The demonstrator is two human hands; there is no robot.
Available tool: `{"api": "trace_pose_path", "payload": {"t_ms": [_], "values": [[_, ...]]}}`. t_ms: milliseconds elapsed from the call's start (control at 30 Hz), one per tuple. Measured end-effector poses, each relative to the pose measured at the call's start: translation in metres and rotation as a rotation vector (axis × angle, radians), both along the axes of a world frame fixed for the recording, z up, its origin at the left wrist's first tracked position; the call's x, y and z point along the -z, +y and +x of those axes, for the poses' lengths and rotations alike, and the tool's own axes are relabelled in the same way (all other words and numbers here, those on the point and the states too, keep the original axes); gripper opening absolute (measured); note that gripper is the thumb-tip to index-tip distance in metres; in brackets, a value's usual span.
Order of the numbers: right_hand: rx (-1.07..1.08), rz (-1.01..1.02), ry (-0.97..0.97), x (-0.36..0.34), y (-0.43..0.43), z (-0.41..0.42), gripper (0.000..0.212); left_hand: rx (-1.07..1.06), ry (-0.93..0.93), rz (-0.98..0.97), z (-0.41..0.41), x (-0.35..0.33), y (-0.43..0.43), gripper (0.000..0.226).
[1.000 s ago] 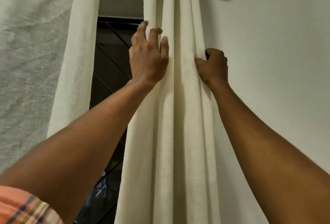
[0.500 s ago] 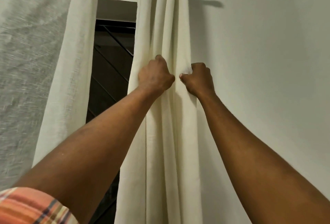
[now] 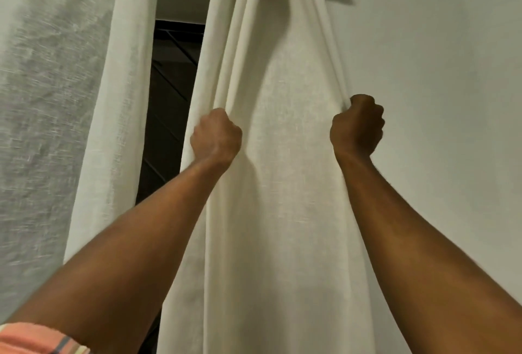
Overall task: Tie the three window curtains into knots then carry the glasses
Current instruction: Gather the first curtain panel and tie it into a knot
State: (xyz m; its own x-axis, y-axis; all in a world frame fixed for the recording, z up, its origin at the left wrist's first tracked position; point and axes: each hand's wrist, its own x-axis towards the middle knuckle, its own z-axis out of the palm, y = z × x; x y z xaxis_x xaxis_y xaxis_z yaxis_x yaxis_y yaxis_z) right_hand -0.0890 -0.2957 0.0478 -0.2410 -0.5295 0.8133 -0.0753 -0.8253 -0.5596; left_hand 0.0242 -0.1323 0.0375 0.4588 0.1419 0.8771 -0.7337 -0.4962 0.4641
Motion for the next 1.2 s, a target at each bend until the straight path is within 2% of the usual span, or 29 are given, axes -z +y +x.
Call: {"api": "trace_pose_path", "payload": {"t_ms": [133,200,367,600,700,767,833,900,967,1067,1100,1200], "values": [[-0.261,-0.078,0.094,0.009,0.022,0.020,0.018,-0.011,-0.159,0.110,-0.013,0.015,-0.014,0.014],[-0.374,-0.077,0.142,0.017,0.032,0.031,0.019,-0.005,-0.201,0.157,-0.023,0.024,-0.023,0.013],[-0.544,-0.068,0.231,0.044,0.049,0.042,0.020,0.052,-0.116,0.266,-0.027,0.046,-0.035,0.013],[-0.565,-0.017,0.290,0.071,0.043,0.046,0.014,0.118,0.010,0.349,-0.016,0.080,-0.035,0.013],[-0.609,0.022,0.277,0.073,0.047,0.045,0.045,0.115,-0.033,0.392,-0.014,0.089,-0.040,0.011],[-0.582,0.042,0.283,0.072,0.050,0.045,0.057,0.126,-0.073,0.438,-0.018,0.091,-0.044,0.010],[-0.489,0.023,0.323,0.071,0.051,0.046,0.057,0.165,-0.082,0.512,-0.022,0.091,-0.045,0.008],[-0.411,0.022,0.341,0.069,0.045,0.049,0.040,0.237,-0.092,0.557,-0.024,0.092,-0.043,0.007],[-0.391,0.046,0.341,0.067,0.038,0.051,0.018,0.268,-0.172,0.477,-0.020,0.095,-0.039,0.017],[-0.406,0.079,0.361,0.066,0.030,0.052,0.015,0.174,-0.406,0.158,-0.006,0.100,-0.038,0.039],[-0.413,0.084,0.361,0.066,0.029,0.052,0.013,0.125,-0.413,0.069,-0.001,0.099,-0.039,0.044],[-0.419,0.092,0.365,0.068,0.029,0.058,0.004,0.045,-0.191,-0.054,0.005,0.094,-0.037,0.072]]}}
